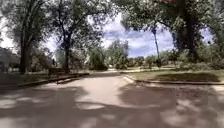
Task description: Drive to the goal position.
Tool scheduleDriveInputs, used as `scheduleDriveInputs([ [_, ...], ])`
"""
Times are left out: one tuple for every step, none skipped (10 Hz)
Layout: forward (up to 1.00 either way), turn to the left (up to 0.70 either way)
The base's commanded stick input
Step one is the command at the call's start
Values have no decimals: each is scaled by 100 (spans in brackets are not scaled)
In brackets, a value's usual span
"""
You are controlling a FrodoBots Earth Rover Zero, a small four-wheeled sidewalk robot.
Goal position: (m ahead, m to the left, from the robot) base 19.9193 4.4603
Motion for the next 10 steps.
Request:
scheduleDriveInputs([
  [85,0],
  [85,0],
  [85,0],
  [85,0],
  [85,0],
  [85,0],
  [85,0],
  [85,0],
  [85,0],
  [85,0],
])
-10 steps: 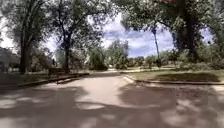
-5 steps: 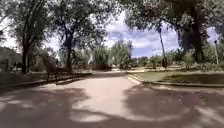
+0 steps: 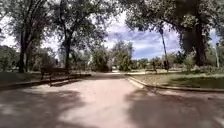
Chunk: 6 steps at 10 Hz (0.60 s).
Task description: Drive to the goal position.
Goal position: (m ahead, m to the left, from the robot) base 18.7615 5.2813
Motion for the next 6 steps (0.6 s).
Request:
scheduleDriveInputs([
  [85,0],
  [85,0],
  [85,0],
  [85,0],
  [85,0],
  [85,0],
])
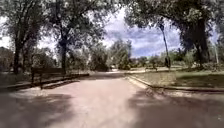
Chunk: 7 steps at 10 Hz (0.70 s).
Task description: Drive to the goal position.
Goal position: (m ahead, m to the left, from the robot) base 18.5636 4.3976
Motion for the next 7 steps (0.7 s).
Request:
scheduleDriveInputs([
  [85,0],
  [85,0],
  [85,0],
  [85,0],
  [85,0],
  [85,0],
  [85,0],
])
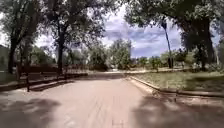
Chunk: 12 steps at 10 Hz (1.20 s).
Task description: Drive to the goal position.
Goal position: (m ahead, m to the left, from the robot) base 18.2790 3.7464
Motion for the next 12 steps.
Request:
scheduleDriveInputs([
  [85,0],
  [85,0],
  [85,0],
  [85,0],
  [85,0],
  [85,0],
  [85,0],
  [85,0],
  [85,0],
  [85,0],
  [85,0],
  [85,0],
])
